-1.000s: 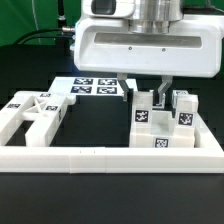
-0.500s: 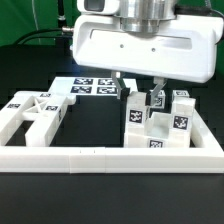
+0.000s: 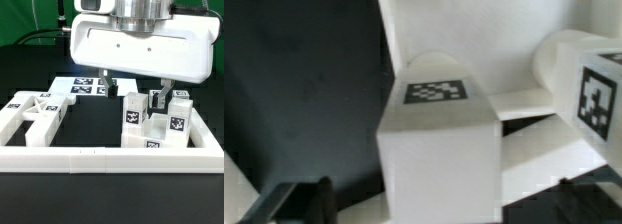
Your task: Assemble chair
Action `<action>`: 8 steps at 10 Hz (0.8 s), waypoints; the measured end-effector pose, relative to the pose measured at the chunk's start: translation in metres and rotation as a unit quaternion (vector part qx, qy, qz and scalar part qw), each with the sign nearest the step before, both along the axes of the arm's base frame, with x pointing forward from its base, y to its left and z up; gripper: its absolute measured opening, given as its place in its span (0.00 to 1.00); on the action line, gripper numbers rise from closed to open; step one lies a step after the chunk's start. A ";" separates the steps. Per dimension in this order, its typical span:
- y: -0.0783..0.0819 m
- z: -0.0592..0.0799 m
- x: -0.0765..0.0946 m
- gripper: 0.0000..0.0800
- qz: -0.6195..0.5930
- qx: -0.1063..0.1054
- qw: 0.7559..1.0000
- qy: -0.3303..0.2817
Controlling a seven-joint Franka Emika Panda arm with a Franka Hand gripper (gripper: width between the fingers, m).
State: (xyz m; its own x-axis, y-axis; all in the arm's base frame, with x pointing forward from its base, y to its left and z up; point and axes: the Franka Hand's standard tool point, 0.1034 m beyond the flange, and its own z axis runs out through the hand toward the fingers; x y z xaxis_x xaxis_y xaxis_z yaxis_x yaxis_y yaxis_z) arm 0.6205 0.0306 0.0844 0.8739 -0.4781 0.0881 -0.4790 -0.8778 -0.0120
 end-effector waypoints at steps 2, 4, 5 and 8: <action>0.000 0.002 -0.011 0.80 0.001 0.003 1.000 0.003; -0.001 0.001 -0.011 0.81 0.000 0.002 1.000 0.004; -0.001 0.001 -0.011 0.81 0.000 0.002 1.000 0.004; -0.001 -0.001 -0.012 0.81 0.002 0.002 1.000 0.003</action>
Offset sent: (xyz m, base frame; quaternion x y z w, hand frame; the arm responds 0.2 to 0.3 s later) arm 0.0000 0.0000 0.0000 0.0000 0.0000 0.0000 1.0000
